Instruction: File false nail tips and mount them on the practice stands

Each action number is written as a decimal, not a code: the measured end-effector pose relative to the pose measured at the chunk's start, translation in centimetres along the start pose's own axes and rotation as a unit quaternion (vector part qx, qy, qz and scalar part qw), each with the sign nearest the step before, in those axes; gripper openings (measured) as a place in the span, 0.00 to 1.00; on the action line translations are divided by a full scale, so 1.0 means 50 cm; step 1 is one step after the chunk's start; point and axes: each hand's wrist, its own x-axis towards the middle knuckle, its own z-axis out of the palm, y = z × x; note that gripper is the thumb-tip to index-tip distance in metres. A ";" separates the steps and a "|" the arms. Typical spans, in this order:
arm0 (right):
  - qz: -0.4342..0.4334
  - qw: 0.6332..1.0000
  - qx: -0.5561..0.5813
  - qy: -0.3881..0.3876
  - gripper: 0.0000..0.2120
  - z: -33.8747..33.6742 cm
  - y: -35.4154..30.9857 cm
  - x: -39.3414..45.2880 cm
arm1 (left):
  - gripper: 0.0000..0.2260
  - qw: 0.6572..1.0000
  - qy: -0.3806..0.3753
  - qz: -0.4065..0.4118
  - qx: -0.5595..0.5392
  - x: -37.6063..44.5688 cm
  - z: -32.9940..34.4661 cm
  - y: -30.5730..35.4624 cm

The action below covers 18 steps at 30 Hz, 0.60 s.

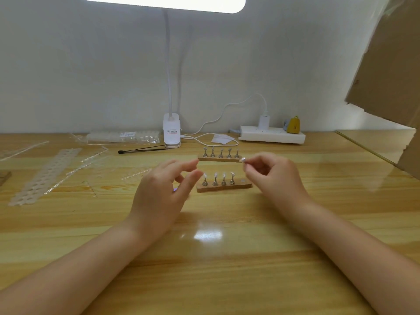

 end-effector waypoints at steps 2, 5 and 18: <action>0.054 0.998 -0.028 0.004 0.03 -0.007 0.027 0.009 | 0.16 1.000 -0.009 -0.007 0.018 -0.003 0.004 -0.002; 0.093 0.994 -0.063 -0.008 0.02 -0.001 0.049 0.013 | 0.15 0.999 -0.020 -0.019 0.025 -0.007 0.008 0.000; 0.085 0.960 -0.233 -0.131 0.19 0.001 0.064 0.022 | 0.17 0.998 -0.040 -0.042 0.022 -0.009 0.005 0.010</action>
